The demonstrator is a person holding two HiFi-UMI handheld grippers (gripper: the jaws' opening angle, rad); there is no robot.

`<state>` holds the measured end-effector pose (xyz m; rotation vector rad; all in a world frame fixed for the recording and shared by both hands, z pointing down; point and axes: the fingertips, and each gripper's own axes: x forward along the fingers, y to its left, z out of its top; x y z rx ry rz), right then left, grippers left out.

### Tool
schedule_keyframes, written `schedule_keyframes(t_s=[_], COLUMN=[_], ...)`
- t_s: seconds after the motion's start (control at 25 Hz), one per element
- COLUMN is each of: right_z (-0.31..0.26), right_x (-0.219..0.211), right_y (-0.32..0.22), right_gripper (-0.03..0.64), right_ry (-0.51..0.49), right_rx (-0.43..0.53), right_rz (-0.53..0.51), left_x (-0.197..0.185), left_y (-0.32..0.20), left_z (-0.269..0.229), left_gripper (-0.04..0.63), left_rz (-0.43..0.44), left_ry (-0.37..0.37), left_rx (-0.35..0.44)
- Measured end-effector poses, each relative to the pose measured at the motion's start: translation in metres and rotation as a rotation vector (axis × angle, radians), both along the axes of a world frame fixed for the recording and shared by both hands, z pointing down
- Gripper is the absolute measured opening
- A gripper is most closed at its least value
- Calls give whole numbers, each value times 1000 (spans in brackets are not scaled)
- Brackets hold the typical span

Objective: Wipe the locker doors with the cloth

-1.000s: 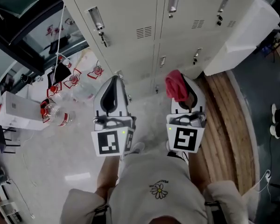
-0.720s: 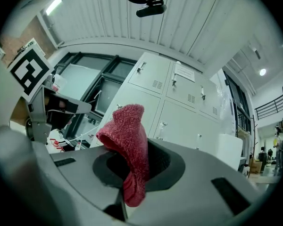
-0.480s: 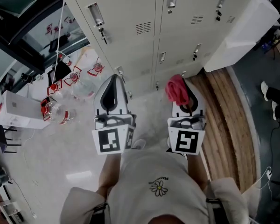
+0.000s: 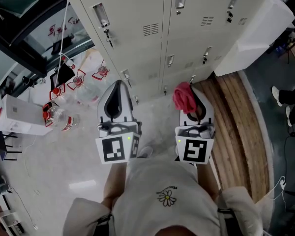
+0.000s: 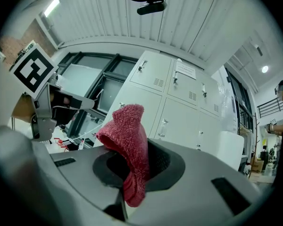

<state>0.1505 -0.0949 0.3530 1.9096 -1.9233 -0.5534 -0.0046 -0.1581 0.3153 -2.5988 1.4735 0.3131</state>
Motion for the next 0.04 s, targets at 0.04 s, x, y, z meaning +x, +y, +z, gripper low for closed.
schedule_keyframes(t_s=[0.04], right_z=[2], right_x=[-1], right_y=[0], right_gripper=[32], right_ry=[7], right_rx=[-12], right_rz=[-2], left_x=[0], left_y=[0], left_z=[0], left_gripper=[17], left_rz=[-2], left_ry=[1], left_rx=[0])
